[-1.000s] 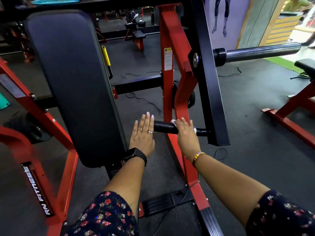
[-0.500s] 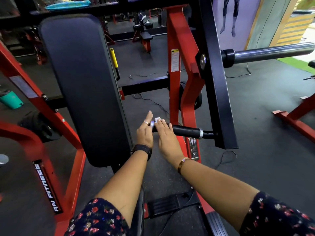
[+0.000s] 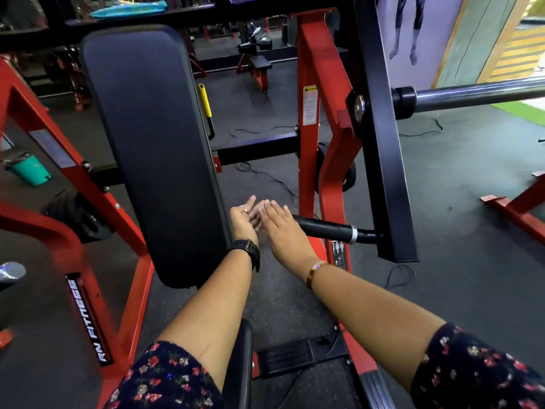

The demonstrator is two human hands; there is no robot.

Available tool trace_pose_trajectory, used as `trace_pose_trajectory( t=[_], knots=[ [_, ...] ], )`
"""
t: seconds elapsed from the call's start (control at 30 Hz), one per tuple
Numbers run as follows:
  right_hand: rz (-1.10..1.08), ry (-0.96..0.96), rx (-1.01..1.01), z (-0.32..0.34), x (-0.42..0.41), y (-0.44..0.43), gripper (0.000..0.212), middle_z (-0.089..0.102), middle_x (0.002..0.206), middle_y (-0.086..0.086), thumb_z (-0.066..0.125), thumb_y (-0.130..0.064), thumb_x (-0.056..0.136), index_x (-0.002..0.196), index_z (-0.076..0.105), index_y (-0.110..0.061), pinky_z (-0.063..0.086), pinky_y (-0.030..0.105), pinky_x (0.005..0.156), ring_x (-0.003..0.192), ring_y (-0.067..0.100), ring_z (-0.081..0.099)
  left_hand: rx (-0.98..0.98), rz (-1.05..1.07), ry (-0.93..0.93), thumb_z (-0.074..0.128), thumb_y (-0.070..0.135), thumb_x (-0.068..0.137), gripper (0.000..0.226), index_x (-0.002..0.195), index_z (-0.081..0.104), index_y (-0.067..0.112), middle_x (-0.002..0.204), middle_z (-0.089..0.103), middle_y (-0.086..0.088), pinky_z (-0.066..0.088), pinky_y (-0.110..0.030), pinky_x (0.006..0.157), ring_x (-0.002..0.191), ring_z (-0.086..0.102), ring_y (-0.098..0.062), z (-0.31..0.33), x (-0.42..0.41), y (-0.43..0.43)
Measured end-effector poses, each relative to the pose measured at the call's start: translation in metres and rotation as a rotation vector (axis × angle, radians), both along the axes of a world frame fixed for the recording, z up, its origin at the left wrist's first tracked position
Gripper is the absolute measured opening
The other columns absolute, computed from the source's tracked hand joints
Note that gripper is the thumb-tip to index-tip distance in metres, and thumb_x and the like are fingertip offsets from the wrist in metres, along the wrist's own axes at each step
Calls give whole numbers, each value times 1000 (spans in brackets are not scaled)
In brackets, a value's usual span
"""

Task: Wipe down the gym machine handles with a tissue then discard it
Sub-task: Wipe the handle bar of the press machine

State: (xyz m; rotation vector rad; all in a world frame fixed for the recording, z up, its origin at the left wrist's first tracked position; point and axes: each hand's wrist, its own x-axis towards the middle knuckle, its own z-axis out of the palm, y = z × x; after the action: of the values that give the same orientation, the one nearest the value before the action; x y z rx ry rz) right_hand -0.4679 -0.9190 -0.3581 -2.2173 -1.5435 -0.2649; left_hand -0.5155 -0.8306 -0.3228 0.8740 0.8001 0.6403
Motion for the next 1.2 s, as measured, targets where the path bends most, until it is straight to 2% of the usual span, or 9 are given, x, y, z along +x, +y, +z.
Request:
trace_pose_trajectory(
  t=[0.17,0.27,0.37,0.47,0.57,0.7,0.9,1.07,1.2],
  knots=[
    [108,-309,-29,-35,7,-24,55,29,154,16,28,-6,91,146,32,-2,20,42,117,143,29,26,-13,-4,23,25,27,98,48,128,58,9,123,65,-14,45,-25,75,88,62,-18,-2,0,2],
    [-20,-122,-11,-11,6,-7,59,27,155,15,35,1,90,149,25,-2,7,37,118,144,27,24,51,-7,24,28,21,99,46,133,55,6,117,65,-9,45,-22,75,95,62,-16,0,2,-8],
    [-170,147,3,14,11,10,56,38,150,12,38,1,93,148,30,-7,4,35,118,141,20,31,187,-67,62,35,15,98,45,139,50,5,137,54,-11,41,-27,103,126,51,-22,1,6,-16],
    [-204,199,22,12,20,2,53,43,147,11,39,1,94,145,37,-10,5,37,118,140,24,33,658,-287,281,34,37,87,65,147,38,12,155,30,-6,15,-35,121,145,22,-15,-11,1,-20],
    [-186,45,60,-13,33,-33,63,41,148,15,45,14,85,145,38,-7,6,41,117,140,31,32,1312,-419,517,31,21,80,76,153,13,9,161,1,-6,-7,-33,120,144,-13,-13,-27,-7,-16],
    [-359,-56,77,-38,45,-76,75,52,136,20,61,25,66,135,51,-1,19,54,109,131,39,44,1708,-460,872,54,23,87,95,150,-16,13,158,-23,-2,-15,-34,118,139,-30,-15,-32,-14,-10],
    [-596,186,-66,-7,29,-41,60,21,158,11,38,3,93,150,20,-5,-1,46,118,148,26,7,1778,-502,1051,56,27,86,105,141,-31,13,148,-38,-2,-16,-36,118,136,-36,-17,-31,-14,-19],
    [-247,263,2,4,-3,-10,61,6,160,9,34,-1,97,152,8,-7,-8,38,117,148,21,-3,1759,-426,1157,40,34,95,95,138,-41,9,143,-47,-8,-28,-36,110,127,-52,-20,-34,-15,-25],
    [-240,46,88,-37,1,-47,73,-5,157,10,26,12,85,151,3,-7,-20,37,115,144,25,-9,1695,-457,1119,48,26,93,100,137,-41,14,142,-48,-2,-30,-33,109,130,-46,-16,-31,-19,-31]
  ],
)
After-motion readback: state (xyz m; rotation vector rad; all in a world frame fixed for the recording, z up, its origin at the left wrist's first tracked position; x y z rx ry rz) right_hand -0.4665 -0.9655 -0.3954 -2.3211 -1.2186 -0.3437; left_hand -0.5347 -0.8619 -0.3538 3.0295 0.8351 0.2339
